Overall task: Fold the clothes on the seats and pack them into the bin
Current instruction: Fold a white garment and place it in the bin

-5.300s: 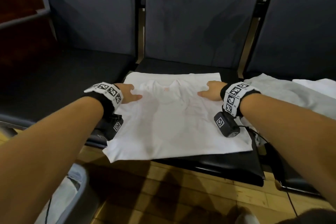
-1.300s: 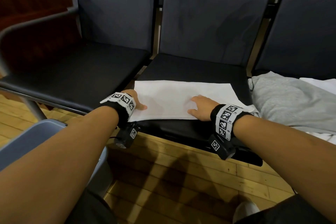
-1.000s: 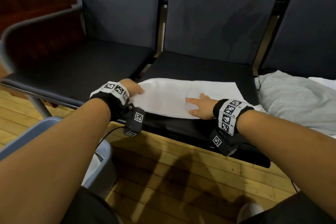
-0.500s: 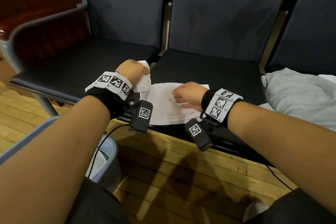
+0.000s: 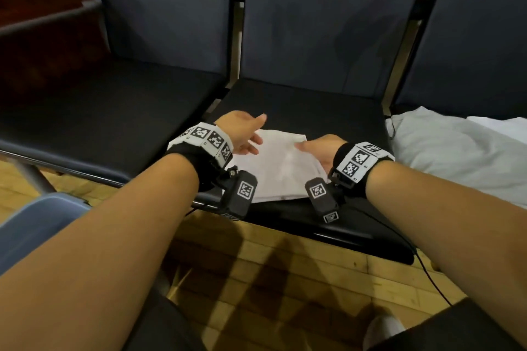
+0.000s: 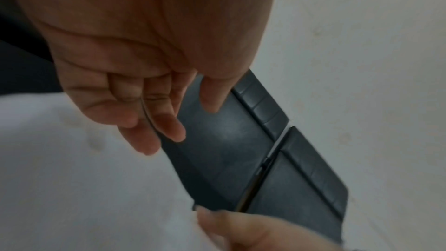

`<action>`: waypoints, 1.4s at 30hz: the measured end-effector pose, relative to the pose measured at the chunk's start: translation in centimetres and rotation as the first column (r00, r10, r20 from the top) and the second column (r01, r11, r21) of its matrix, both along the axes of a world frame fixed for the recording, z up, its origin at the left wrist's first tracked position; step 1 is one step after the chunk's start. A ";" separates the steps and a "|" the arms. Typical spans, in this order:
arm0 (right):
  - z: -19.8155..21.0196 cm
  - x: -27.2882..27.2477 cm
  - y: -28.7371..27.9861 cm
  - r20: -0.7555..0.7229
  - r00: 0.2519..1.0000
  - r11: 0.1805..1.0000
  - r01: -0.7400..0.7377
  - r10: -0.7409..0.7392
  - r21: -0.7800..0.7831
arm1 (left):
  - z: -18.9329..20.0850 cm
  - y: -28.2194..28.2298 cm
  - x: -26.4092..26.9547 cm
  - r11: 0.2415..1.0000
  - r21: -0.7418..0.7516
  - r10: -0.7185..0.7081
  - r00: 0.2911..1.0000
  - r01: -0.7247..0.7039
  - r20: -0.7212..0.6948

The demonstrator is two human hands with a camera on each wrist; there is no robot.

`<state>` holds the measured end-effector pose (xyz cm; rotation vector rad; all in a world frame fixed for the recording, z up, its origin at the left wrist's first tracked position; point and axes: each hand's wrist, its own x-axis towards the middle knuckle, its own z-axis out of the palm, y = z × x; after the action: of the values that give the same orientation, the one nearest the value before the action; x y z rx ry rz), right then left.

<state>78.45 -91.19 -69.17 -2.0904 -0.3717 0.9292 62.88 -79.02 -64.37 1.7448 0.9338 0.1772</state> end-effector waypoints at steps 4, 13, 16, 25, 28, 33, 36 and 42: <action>1.4 -0.4 1.0 0.260 0.961 0.989 -0.062 0.096 -0.137 | -2.3 3.3 -1.5 0.983 0.141 0.136 0.978 -0.113 -0.160; 0.2 0.6 0.7 0.404 0.912 0.964 0.038 0.074 -0.262 | -4.8 4.5 -1.0 0.956 0.142 0.284 0.930 -0.257 -0.233; 0.5 1.0 1.5 0.318 0.946 0.978 0.011 0.057 -0.208 | -4.5 4.2 -0.3 0.965 0.118 0.257 0.937 -0.234 -0.237; 0.2 0.8 2.7 -0.078 0.992 0.992 -0.102 0.097 -0.068 | -3.1 3.7 -0.2 0.992 0.090 0.111 0.962 -0.091 -0.250; -0.8 1.3 3.6 -0.086 0.996 0.994 0.009 0.000 0.106 | -3.3 4.6 -1.4 0.981 -0.033 0.188 0.981 -0.189 -0.046; 3.0 -3.4 4.5 -0.137 0.991 0.900 0.064 -0.005 0.431 | -1.9 5.8 -6.4 0.907 -0.216 0.410 0.876 -0.361 0.254; 5.3 -7.4 6.0 -0.039 0.994 0.845 -0.069 0.106 0.531 | 0.3 5.8 -10.7 0.857 -0.310 0.498 0.816 -0.412 0.292; 6.2 -16.8 11.2 0.056 0.929 0.763 -0.333 0.365 0.554 | -0.7 11.3 -22.3 0.766 -0.305 0.636 0.739 -0.566 0.223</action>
<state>61.63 -80.02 -62.92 -1.4724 -0.9158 0.9448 40.55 -67.73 -65.11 1.1072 1.2050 0.7350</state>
